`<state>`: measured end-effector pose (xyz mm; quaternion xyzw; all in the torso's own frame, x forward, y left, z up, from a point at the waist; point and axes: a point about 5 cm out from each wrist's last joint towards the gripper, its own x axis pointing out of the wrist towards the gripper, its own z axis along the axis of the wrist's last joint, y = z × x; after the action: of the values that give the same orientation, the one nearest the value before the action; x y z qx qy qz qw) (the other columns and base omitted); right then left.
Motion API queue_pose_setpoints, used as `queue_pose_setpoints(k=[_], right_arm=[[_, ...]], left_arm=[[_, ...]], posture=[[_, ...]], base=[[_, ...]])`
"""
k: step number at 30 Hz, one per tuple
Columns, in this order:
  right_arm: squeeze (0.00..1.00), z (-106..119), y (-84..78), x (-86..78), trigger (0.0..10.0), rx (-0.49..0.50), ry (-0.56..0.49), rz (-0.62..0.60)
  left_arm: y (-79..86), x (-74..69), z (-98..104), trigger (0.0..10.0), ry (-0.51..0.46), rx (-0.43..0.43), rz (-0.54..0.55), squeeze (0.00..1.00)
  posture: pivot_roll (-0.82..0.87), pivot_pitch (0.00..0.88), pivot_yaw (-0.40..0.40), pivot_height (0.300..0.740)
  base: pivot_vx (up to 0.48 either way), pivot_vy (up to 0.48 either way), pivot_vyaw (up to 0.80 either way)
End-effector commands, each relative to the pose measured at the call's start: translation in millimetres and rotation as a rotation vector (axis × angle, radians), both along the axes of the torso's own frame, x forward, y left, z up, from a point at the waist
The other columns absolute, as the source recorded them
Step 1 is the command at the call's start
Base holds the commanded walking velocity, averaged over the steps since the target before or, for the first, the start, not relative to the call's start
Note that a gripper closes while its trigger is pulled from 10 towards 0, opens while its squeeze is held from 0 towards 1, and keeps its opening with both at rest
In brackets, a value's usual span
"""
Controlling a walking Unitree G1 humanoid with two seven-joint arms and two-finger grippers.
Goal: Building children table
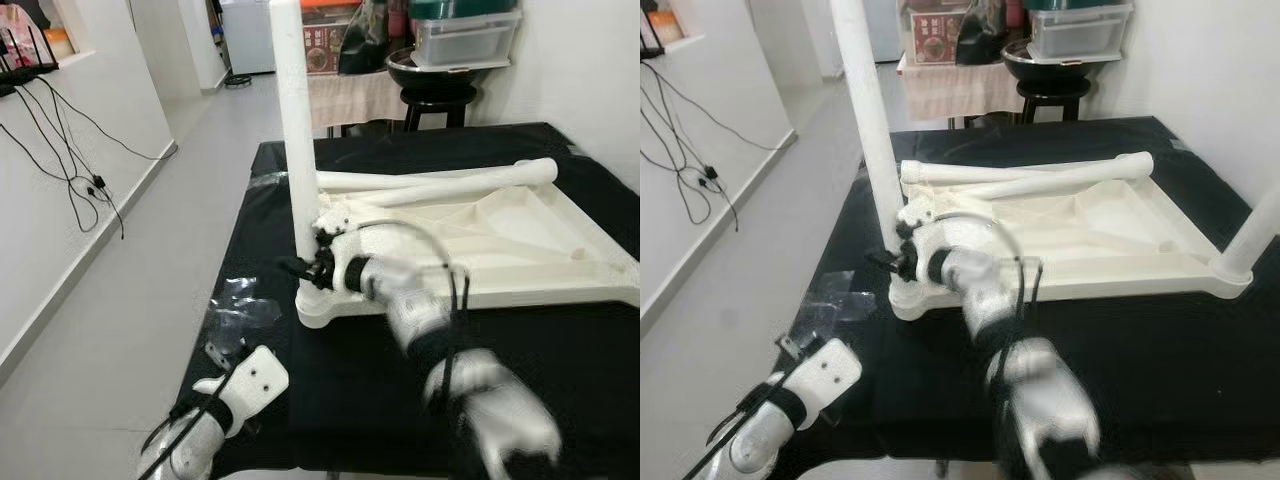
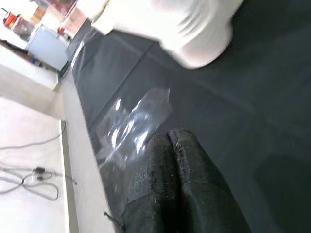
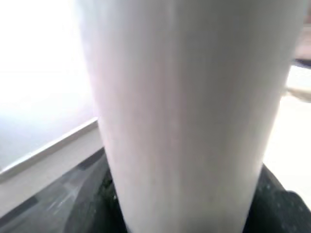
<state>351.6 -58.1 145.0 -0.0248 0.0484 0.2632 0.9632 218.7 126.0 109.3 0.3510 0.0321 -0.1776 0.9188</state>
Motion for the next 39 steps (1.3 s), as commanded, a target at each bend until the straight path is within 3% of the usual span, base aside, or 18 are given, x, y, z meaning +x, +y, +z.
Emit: queue_pose_setpoints(k=[1,3,7,8,9,10,13,14,16,18,19,22,23,24,27,36,37,39], right_arm=[[0.00,-25,-13.9,-20.3,0.0,-0.016,0.114,-0.159],[0.00,-28,-15.2,-28.1,0.0,-0.032,0.099,-0.163],[0.00,-25,-14.6,-25.4,0.0,-0.070,0.052,-0.141],[0.00,-23,-12.7,-20.2,8.7,-0.080,0.060,-0.138],[0.00,-23,-12.7,-20.2,8.7,-0.080,0.060,-0.138],[0.00,-22,-10.5,-16.7,10.0,-0.076,0.066,-0.118],[0.00,-18,-8.4,-15.6,10.0,-0.062,0.066,-0.107],[1.00,-13,-6.4,-14.0,10.0,-0.042,0.064,-0.075],[1.00,-5,-4.1,-10.3,10.0,-0.004,0.039,-0.017],[1.00,11,2.2,-1.4,10.0,0.061,0.002,0.200],[1.00,11,2.2,-1.4,10.0,0.061,0.002,0.200],[0.97,18,7.0,-0.4,10.0,0.041,0.000,0.439],[0.97,18,7.0,-0.4,10.0,0.041,0.000,0.439],[0.00,18,9.0,-1.1,10.0,0.006,0.009,0.543],[0.00,18,9.8,0.0,10.0,-0.071,0.012,0.680],[0.00,25,15.0,7.4,10.0,-0.059,0.083,0.839],[0.00,24,14.9,7.6,0.0,-0.051,0.099,0.852],[0.00,23,14.5,7.7,0.0,-0.043,0.116,0.865]], left_arm=[[4.7,-1.6,2,10.0,-0.008,0.020,0.004,0.00],[5.2,-2.3,2,10.0,-0.008,0.018,0.004,0.00],[4.8,-3.2,1,10.0,-0.007,0.016,0.003,0.00],[4.5,-3.2,2,10.0,-0.008,0.016,0.003,0.00],[4.5,-3.2,2,10.0,-0.008,0.016,0.003,0.00],[4.4,-3.3,2,10.0,-0.008,0.016,0.003,0.00],[4.3,-3.5,2,10.0,-0.009,0.016,0.003,0.00],[4.2,-3.8,3,10.0,-0.009,0.016,0.003,0.00],[4.4,-3.9,3,10.0,-0.010,0.015,0.002,0.00],[4.3,-2.7,3,10.0,-0.009,0.013,0.002,0.00],[4.3,-2.7,3,10.0,-0.009,0.013,0.002,0.00],[5.1,-0.7,2,10.0,-0.008,0.013,0.003,0.00],[5.1,-0.7,2,10.0,-0.008,0.013,0.003,0.00],[5.9,0.1,2,10.0,-0.007,0.013,0.004,0.00],[7.1,1.2,2,10.0,-0.006,0.014,0.005,0.00],[8.7,0.8,1,10.0,-0.006,0.017,0.007,0.00],[8.1,1.0,1,10.0,-0.006,0.017,0.007,0.00],[7.2,1.2,1,10.0,-0.007,0.017,0.006,0.00]], posture=[[-0.07,0.001,0.059,0.740],[-0.08,0.000,0.070,0.740],[-0.08,0.000,0.066,0.740],[-0.08,0.002,0.060,0.740],[-0.08,0.002,0.060,0.740],[-0.09,0.001,0.062,0.740],[-0.08,0.000,0.063,0.740],[-0.08,0.004,0.068,0.740],[-0.08,0.001,0.070,0.740],[-0.07,0.000,0.076,0.740],[-0.07,0.000,0.076,0.740],[-0.07,0.000,0.083,0.740],[-0.07,0.000,0.083,0.740],[-0.06,0.000,0.093,0.740],[-0.05,0.000,0.092,0.740],[-0.02,0.000,0.090,0.740],[-0.02,0.000,0.085,0.740],[-0.02,0.000,0.085,0.740]], base=[[0.000,0.000,0.00],[0.000,0.000,0.00],[0.000,0.000,0.00],[0.000,0.000,0.00],[0.000,0.000,0.00],[0.000,0.000,0.00],[0.000,0.000,0.00],[0.000,0.000,0.00],[0.000,0.000,0.00],[0.000,0.000,0.00],[0.000,0.000,0.00],[0.000,0.000,0.00],[0.000,0.000,0.00],[0.000,0.000,0.00],[0.000,0.000,0.00],[0.000,0.000,0.00],[0.000,0.000,0.00],[0.000,0.000,0.00]])
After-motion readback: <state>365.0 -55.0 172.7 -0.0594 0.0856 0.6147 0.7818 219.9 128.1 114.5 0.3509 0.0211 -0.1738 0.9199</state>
